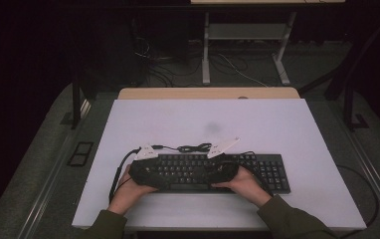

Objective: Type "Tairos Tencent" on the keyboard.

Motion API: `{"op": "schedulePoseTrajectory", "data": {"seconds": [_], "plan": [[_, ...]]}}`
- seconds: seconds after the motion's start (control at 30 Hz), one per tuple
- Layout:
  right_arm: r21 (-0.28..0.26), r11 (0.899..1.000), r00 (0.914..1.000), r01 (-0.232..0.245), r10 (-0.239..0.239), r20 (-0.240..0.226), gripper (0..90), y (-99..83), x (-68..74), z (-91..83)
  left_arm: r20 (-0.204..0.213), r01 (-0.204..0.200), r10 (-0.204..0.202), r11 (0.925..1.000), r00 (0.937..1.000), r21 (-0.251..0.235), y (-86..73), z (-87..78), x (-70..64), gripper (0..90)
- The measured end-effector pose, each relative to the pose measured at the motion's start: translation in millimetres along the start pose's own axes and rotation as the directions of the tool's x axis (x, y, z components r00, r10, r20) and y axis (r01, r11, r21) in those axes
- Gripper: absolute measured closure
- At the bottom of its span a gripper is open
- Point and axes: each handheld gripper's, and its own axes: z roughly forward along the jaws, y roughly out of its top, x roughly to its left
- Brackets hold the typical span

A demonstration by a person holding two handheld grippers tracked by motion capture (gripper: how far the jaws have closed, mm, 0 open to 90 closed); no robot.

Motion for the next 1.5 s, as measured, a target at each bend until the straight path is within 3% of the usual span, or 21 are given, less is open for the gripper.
{"op": "schedulePoseTrajectory", "data": {"seconds": [0.3,0.63,1.0,1.2,1.37,1.5], "plan": [[-0.019,1.000,0.9998,-0.012,0.012,0.018,49.9,-0.4,-4.9,-6.0,0.011,0.003,-0.003,1.0000,0.9999,-0.002,4.0,0.9,-0.7,7.1],[-0.014,1.000,0.9949,0.000,0.001,0.101,36.8,-1.2,-9.0,-12.2,0.036,-0.007,0.007,1.0000,0.9993,-0.003,10.7,4.8,-2.5,24.6],[-0.020,1.000,0.9912,-0.011,0.013,0.131,33.6,-1.8,-13.8,-16.5,0.053,-0.030,0.031,0.9994,0.9981,-0.015,17.6,15.0,-5.6,60.2],[-0.029,0.999,0.9900,-0.019,0.023,0.139,32.5,-2.1,-16.5,-18.5,0.058,-0.032,0.031,0.9994,0.9978,0.014,19.9,23.7,-6.9,78.2],[-0.036,0.999,0.9890,-0.023,0.028,0.145,32.0,-2.3,-17.5,-19.8,0.061,-0.042,0.040,0.9985,0.9974,0.035,22.6,29.8,-9.1,87.7],[-0.039,0.999,0.9884,-0.026,0.032,0.149,31.5,-2.4,-18.6,-21.0,0.072,-0.052,0.048,0.9967,0.9963,0.063,22.4,34.8,-11.0,88.7]]}}
